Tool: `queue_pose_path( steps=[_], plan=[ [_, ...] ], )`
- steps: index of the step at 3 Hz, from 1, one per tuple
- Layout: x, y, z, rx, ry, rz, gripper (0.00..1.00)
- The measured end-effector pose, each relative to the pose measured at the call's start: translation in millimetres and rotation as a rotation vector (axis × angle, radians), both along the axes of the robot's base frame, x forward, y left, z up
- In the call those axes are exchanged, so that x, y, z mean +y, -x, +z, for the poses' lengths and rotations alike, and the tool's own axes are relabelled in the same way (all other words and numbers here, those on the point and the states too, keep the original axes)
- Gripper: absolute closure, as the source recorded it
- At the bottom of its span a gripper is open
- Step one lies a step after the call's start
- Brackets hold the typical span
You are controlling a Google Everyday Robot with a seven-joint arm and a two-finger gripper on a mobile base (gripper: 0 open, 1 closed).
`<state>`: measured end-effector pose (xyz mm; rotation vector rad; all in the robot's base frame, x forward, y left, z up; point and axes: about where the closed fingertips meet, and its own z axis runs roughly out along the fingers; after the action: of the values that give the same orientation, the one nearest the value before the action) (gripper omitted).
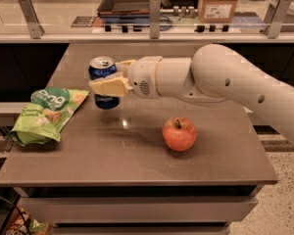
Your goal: Move pepsi can near green rice chip bag
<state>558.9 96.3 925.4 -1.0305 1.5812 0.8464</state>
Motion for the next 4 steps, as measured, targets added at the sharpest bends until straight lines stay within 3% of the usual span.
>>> queue_pose_path(
  steps=[2, 3, 4],
  plan=[
    [45, 40, -26, -0.039, 0.024, -0.03, 1.0],
    [51, 48, -47, -0.053, 0.044, -0.076, 1.0],
    [51, 50, -55, -0.057, 0.053, -0.099, 0.84]
  ],
)
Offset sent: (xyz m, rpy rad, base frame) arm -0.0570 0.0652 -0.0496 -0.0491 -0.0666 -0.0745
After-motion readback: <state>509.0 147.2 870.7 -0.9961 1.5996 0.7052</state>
